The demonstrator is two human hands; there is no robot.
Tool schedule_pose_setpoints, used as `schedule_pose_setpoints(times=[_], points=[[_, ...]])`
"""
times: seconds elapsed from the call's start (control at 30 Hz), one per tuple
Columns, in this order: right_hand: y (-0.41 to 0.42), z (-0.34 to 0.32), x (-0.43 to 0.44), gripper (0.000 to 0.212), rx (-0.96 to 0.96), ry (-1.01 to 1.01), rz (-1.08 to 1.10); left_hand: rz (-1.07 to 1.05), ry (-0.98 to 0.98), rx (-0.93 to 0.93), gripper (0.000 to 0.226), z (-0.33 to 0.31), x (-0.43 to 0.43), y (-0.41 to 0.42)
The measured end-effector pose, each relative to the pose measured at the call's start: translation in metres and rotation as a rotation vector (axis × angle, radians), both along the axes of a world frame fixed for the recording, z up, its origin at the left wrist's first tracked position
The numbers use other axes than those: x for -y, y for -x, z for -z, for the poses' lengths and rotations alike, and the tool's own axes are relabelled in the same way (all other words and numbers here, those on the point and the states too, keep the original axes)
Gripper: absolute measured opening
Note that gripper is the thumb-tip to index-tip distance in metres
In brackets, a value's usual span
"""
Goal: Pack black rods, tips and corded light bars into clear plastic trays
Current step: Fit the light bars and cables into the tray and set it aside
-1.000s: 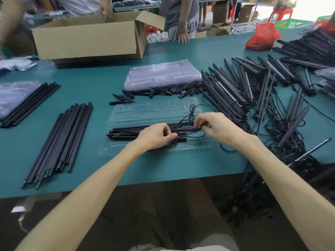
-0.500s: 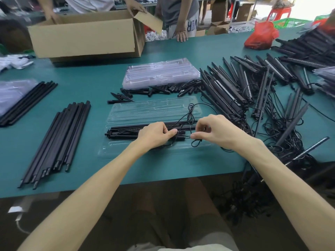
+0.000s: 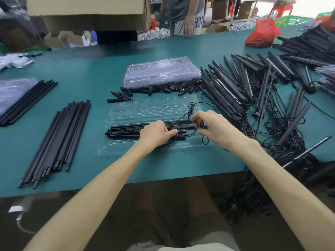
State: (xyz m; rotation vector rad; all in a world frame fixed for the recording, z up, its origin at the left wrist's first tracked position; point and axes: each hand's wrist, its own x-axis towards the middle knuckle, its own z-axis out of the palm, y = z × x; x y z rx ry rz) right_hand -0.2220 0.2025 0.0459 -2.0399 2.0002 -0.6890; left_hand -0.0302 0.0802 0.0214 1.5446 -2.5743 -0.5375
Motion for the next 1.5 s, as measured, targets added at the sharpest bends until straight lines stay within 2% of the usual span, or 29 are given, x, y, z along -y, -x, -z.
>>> schedule_pose_setpoints(times=[0.23, 0.4, 0.53, 0.6, 0.67, 0.73, 0.93, 1.0, 1.1, 1.23, 1.33, 1.43, 1.5], points=[[-0.023, 0.010, 0.013, 0.040, 0.172, 0.122, 0.049, -0.008, -0.032, -0.020, 0.050, -0.003, -0.001, 0.001], [-0.038, 0.023, 0.014, 0.050, 0.260, 0.049, 0.150, -0.026, -0.024, -0.010, 0.044, -0.003, -0.001, 0.002], [-0.043, 0.032, 0.008, 0.046, 0.288, 0.054, 0.236, -0.028, 0.010, -0.019, 0.046, -0.001, -0.002, 0.001], [-0.048, 0.034, 0.005, 0.039, 0.214, 0.111, 0.275, -0.025, 0.018, -0.018, 0.048, -0.001, -0.003, 0.001], [-0.053, 0.034, 0.004, 0.035, 0.033, 0.163, 0.300, -0.020, 0.026, -0.023, 0.050, 0.000, -0.003, 0.001], [-0.056, 0.035, 0.004, 0.035, -0.072, 0.173, 0.318, -0.014, 0.032, -0.033, 0.052, 0.002, -0.003, 0.000], [-0.062, 0.042, -0.005, 0.037, -0.005, 0.174, 0.357, 0.089, -0.062, -0.051, 0.060, -0.001, 0.003, -0.006], [-0.062, 0.041, -0.005, 0.036, -0.019, 0.152, 0.368, 0.119, -0.077, -0.027, 0.068, -0.003, 0.003, -0.006], [-0.059, 0.037, -0.005, 0.032, -0.034, 0.090, 0.361, 0.141, -0.065, -0.013, 0.068, -0.004, 0.002, -0.006], [-0.050, 0.026, -0.015, 0.025, 0.035, 0.054, 0.285, 0.144, -0.019, -0.020, 0.062, -0.004, -0.001, -0.007], [-0.045, 0.019, -0.023, 0.019, 0.214, 0.080, 0.264, 0.149, -0.008, -0.007, 0.057, -0.004, -0.002, -0.005], [-0.043, 0.016, -0.027, 0.008, 0.386, 0.154, 0.292, 0.151, 0.011, 0.002, 0.055, -0.003, -0.003, -0.004], [-0.041, 0.013, -0.027, 0.011, 0.356, 0.263, 0.323, 0.149, 0.021, 0.004, 0.055, -0.002, -0.004, -0.004]])
